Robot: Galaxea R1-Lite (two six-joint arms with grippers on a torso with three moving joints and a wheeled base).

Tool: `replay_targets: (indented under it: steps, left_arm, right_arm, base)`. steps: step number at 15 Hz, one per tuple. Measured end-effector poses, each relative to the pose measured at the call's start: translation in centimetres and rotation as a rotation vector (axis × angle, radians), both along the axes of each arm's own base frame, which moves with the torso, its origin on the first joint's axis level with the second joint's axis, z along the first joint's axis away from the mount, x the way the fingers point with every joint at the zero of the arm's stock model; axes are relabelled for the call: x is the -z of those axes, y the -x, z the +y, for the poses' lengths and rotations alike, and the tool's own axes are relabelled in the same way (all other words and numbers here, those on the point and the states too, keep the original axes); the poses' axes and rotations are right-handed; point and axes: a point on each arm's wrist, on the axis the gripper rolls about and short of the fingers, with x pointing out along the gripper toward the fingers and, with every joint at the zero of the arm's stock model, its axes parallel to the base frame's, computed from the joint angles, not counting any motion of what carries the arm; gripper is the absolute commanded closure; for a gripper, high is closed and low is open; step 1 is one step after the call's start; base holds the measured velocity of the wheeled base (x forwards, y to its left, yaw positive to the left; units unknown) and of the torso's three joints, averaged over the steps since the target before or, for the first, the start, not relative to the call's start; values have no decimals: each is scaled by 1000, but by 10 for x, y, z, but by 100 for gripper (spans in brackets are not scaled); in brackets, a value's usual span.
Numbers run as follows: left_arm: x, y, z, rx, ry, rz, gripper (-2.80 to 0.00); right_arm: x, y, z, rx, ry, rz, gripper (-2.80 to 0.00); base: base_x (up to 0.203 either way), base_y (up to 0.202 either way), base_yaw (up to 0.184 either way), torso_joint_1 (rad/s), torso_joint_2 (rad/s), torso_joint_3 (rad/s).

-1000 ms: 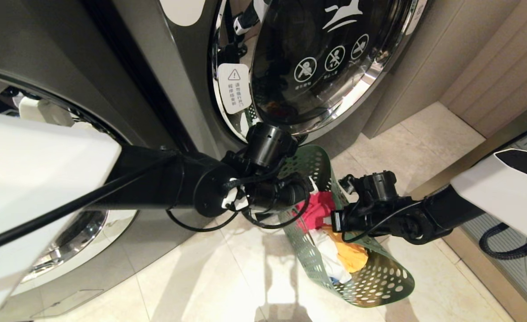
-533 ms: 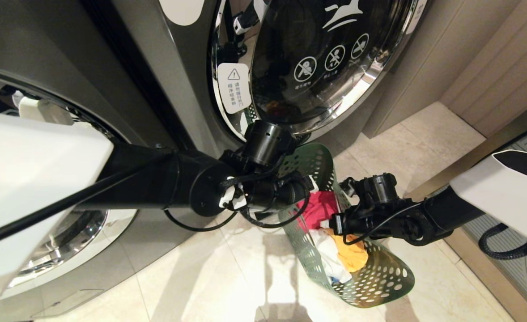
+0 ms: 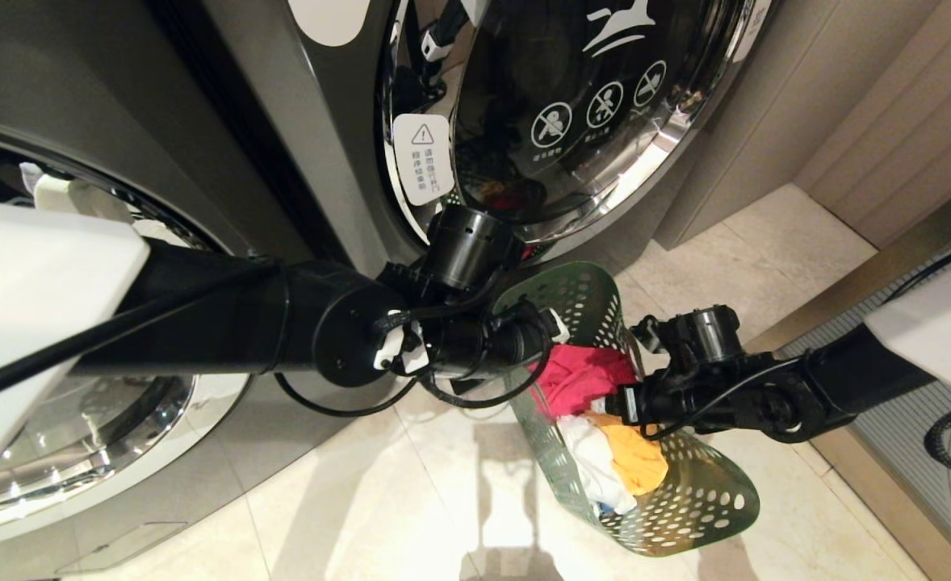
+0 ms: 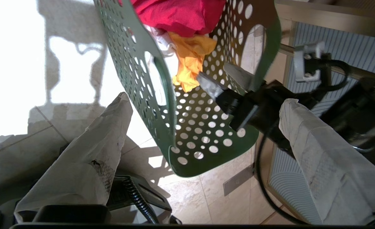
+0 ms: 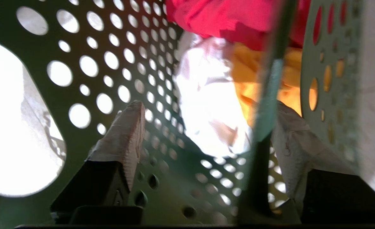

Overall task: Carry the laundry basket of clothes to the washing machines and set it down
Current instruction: Pick up the clothes basket and put it beside the washing machine

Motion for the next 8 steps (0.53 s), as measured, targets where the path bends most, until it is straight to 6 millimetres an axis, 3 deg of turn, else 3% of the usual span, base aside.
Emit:
replay_targets:
  steps: [8]
  left_arm:
    - [-1,-2,8,-19,-1,3,-280]
  right_arm:
    - [-28,9,-47,75,42,-42,-280]
  base:
    - [0,0,0,0,0,0]
